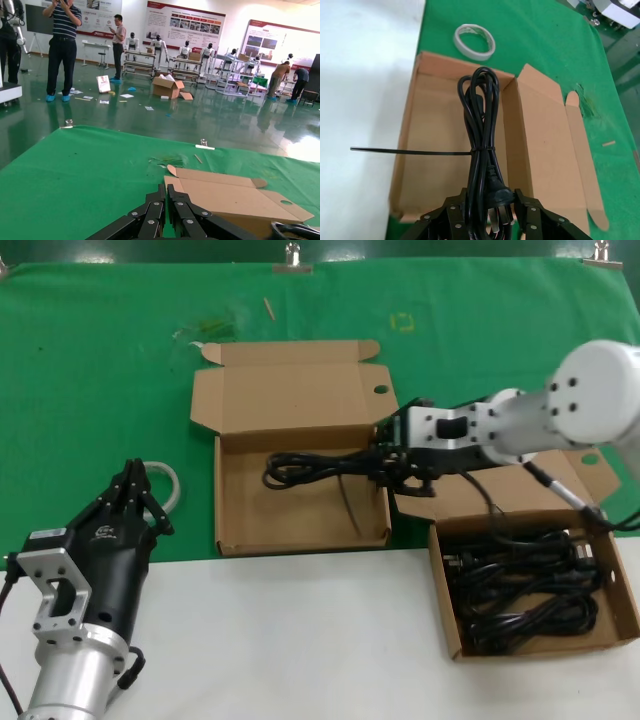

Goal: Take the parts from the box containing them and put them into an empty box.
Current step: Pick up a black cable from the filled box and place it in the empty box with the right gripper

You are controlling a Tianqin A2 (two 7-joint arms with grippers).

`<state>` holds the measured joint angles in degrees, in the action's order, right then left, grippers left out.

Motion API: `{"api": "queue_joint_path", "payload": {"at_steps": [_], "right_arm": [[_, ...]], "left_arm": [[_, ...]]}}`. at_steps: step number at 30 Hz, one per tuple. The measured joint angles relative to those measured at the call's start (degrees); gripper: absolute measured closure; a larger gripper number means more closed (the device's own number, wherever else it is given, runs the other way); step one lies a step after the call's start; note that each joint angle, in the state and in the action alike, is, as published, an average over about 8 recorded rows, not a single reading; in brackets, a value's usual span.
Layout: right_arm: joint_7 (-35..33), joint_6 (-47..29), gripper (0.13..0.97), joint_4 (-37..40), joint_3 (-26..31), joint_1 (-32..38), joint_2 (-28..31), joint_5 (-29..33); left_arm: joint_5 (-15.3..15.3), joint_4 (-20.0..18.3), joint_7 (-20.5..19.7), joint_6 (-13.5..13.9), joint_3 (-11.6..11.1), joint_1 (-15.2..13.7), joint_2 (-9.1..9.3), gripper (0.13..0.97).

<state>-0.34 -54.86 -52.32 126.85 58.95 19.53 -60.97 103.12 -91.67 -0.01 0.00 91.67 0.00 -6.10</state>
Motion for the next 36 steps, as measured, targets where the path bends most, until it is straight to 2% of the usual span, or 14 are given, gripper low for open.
{"api": "queue_joint_path", "payload": {"at_steps": [8,15,36], "right_arm": [[-2.5,5.1,0.757,10.8,0.6,2.4,-7.3,-0.6],[-4.4,7.9,0.757,16.5,1.1,3.1,-10.6,-1.1],[-4.5,10.1,0.757,17.2,2.7,1.1,-10.5,0.2]], "left_arm": [[0.0,0.0,0.0,0.0,0.0,0.0,0.0,0.941],[0.0,0.0,0.0,0.0,0.0,0.0,0.0,0.941],[0.0,0.0,0.0,0.0,0.0,0.0,0.0,0.941]]}}
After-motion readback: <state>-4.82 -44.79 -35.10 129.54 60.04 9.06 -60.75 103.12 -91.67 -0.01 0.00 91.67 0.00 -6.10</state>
